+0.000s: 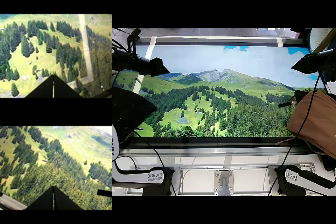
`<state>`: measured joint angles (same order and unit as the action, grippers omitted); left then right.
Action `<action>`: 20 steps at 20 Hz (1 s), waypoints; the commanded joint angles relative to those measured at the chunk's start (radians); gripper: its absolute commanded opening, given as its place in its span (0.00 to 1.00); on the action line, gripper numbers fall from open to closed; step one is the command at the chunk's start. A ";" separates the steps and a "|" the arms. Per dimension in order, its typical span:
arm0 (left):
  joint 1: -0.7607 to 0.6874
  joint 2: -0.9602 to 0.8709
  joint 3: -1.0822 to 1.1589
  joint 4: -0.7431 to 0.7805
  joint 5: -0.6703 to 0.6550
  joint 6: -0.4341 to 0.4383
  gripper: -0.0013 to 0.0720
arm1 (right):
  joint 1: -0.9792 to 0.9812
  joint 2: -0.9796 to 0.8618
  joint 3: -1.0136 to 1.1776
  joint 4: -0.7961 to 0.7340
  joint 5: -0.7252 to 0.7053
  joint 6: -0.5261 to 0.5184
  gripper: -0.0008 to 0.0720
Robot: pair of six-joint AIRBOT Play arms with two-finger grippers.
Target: Fold the clothes and pants, and hang the long-sleeved shirts on hangers.
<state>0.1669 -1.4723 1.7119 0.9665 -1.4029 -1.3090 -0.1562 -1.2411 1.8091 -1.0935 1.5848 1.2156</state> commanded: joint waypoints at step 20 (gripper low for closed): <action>0.166 -0.066 -0.001 0.690 0.055 -0.151 0.80 | 0.002 0.001 0.001 0.016 -0.084 0.007 0.03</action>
<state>0.2516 -1.5146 1.7115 1.3430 -1.3376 -1.3571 -0.1551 -1.2411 1.8091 -1.0870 1.5246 1.2156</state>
